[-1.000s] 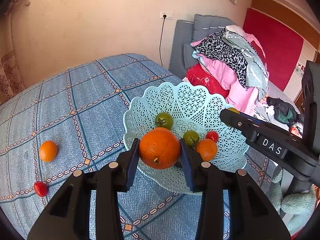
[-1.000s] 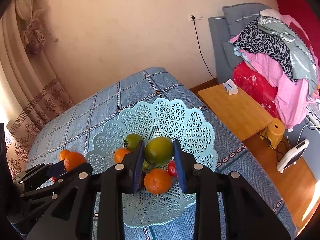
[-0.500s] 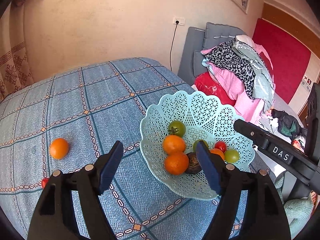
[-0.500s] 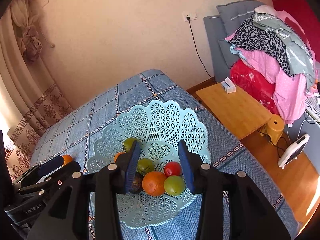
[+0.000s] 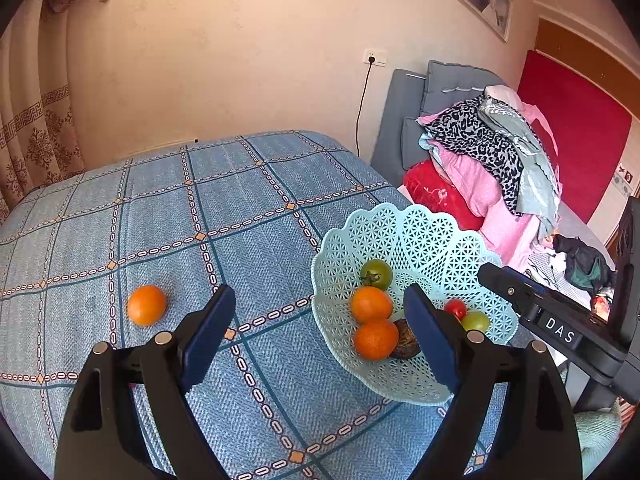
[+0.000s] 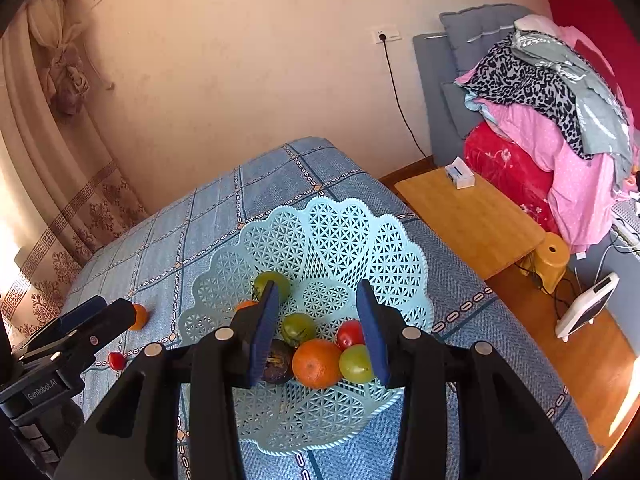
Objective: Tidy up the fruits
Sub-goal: 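Move both open tools back toward the remaining fruit, then grasp the red tomato with the left tool while the right tool grasps the orange, then carry the red tomato and orange over the blue basket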
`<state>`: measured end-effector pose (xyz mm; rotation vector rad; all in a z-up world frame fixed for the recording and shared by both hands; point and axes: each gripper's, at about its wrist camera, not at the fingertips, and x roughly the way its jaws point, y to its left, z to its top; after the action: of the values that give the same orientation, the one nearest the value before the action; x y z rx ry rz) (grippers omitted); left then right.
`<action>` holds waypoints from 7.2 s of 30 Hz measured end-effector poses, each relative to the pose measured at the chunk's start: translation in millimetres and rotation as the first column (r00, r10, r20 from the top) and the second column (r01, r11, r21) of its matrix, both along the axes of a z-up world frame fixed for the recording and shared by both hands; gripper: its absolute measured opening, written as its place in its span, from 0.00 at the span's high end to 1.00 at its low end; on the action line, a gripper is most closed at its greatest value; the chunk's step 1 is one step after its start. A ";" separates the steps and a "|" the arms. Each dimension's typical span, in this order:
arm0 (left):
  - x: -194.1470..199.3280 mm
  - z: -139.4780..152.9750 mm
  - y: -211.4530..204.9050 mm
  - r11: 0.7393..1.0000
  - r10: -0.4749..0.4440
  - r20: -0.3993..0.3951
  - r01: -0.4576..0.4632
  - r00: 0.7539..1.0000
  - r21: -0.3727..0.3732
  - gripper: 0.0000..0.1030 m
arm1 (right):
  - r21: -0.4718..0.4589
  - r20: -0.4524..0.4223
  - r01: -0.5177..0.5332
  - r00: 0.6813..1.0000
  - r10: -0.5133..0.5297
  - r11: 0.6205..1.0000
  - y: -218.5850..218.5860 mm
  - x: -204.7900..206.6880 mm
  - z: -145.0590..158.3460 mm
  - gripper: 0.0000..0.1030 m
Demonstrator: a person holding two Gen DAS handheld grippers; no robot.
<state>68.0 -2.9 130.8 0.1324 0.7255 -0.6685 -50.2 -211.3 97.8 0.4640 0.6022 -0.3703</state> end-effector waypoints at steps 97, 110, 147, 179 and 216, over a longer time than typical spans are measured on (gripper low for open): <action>64.4 -59.3 151.0 0.938 0.336 -0.080 -0.326 0.938 0.113 0.72 | -0.143 -0.093 -0.387 0.922 0.377 0.911 163.9 82.2 -4.4 0.34; 72.7 -47.8 184.7 0.889 0.454 -0.038 -0.448 0.890 0.098 0.72 | -0.073 -0.143 -0.504 0.859 0.491 0.861 213.6 164.8 -22.4 0.34; 85.0 -57.8 198.4 0.881 0.473 -0.096 -0.467 0.876 0.083 0.72 | -0.138 -0.261 -0.542 0.828 0.497 0.829 244.0 208.4 -62.0 0.57; 39.4 -43.7 138.0 0.947 0.311 -0.019 -0.307 0.950 0.097 0.72 | -0.167 -0.158 -0.413 0.908 0.389 0.895 183.9 110.7 -10.3 0.57; -10.8 -7.1 14.5 0.991 0.069 0.049 -0.074 0.996 0.114 0.72 | -0.063 0.004 -0.122 0.992 0.122 0.991 31.3 3.3 4.5 0.57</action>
<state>57.2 11.6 123.7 0.2258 0.7228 -0.5535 -46.9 -179.9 102.3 0.3660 0.6064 -0.2699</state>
